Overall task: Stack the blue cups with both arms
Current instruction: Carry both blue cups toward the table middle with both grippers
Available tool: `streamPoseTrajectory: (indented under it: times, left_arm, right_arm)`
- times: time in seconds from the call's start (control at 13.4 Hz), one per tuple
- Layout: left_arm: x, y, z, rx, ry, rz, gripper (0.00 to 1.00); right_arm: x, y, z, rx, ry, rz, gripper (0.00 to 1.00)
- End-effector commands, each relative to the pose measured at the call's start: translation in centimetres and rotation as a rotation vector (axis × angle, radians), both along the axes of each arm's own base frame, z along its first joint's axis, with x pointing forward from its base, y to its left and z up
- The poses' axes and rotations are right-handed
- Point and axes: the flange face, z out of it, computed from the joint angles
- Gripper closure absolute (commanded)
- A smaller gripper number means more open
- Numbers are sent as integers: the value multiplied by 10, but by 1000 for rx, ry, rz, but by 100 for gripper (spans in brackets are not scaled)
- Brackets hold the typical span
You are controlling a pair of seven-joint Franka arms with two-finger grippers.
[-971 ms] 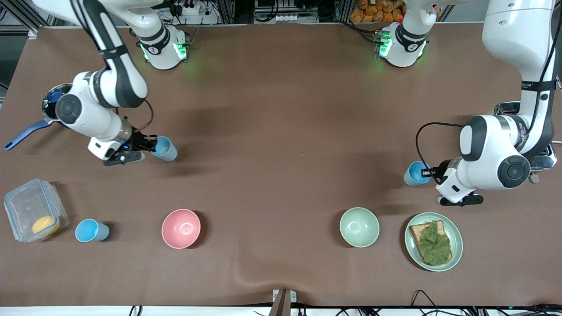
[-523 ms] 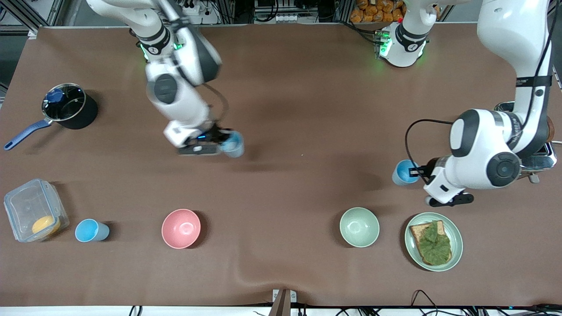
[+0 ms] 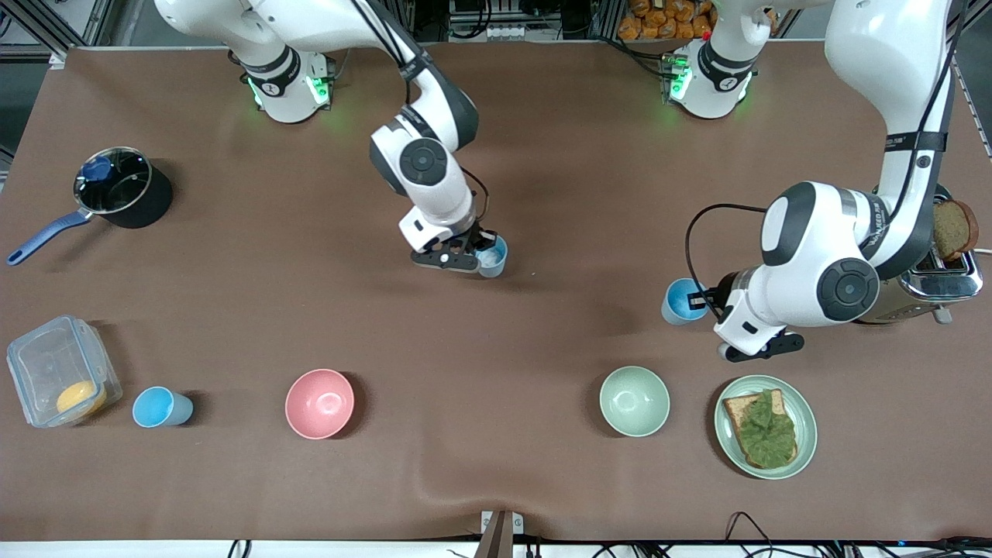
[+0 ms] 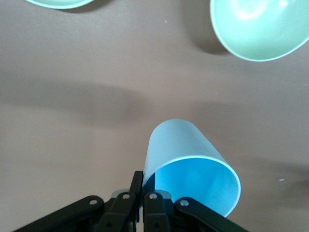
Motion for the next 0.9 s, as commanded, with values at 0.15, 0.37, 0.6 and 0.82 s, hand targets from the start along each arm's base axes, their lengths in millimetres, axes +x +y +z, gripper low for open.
streamPoseTrajectory:
  times: [0.15,0.37,0.6,0.82]
  left_arm:
    - [-3,-35,26,-52,12,109,100]
    - [-13,-66,25,-38,32,156,100]
    - [-21,-93,28,-25,38,188,100]
    - [-29,-117,34,-37,55,243,100]
  right_arm:
    - [8,7,-13,-12,7,-48,96]
    - [13,3,-9,-12,7,-59,22]
    - [30,-5,9,-5,1,-69,0]
    - [61,-17,63,-29,58,-83,0]
